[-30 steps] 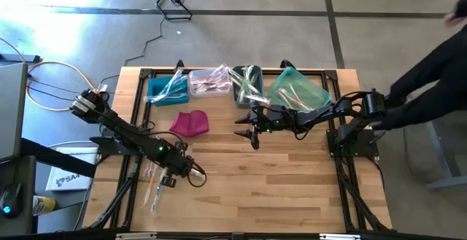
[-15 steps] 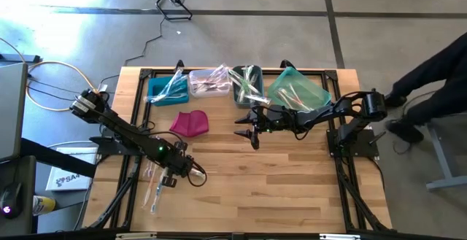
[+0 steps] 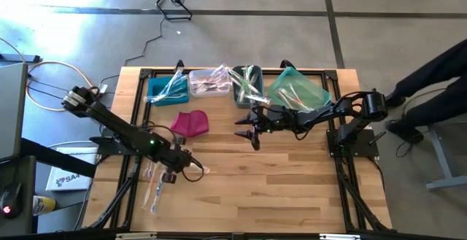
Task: Pick & Place Toothbrushes
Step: Put the green toothbrush into the dark blue bin
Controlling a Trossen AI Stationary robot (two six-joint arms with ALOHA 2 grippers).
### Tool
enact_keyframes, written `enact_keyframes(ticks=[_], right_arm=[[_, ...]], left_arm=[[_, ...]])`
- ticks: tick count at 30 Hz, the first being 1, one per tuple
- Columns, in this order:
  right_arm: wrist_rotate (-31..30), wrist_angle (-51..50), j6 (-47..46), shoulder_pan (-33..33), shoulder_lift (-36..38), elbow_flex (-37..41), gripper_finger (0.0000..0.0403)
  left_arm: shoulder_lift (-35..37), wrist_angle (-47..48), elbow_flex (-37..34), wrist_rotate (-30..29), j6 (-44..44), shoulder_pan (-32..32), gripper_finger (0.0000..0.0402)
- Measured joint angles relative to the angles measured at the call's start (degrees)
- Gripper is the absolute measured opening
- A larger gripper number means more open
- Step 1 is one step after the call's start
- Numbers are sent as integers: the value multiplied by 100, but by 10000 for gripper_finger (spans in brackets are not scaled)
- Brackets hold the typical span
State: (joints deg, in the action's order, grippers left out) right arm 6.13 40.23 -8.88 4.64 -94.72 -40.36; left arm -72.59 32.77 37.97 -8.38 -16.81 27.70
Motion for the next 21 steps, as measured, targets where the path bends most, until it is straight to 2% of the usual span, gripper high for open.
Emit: enact_keyframes(ticks=[4,10,16,21], right_arm=[[4,-192,8,0,286,2,207],[4,-1012,14,0,1139,2,207],[4,-1881,160,0,1936,2,207],[2,-2202,165,0,2361,2,207]], left_arm=[[456,215,3,-294,-18,-1,26],[1225,452,5,-912,-171,0,26],[2096,463,9,-1973,-151,0,26],[2812,302,14,-2932,-151,0,26]])
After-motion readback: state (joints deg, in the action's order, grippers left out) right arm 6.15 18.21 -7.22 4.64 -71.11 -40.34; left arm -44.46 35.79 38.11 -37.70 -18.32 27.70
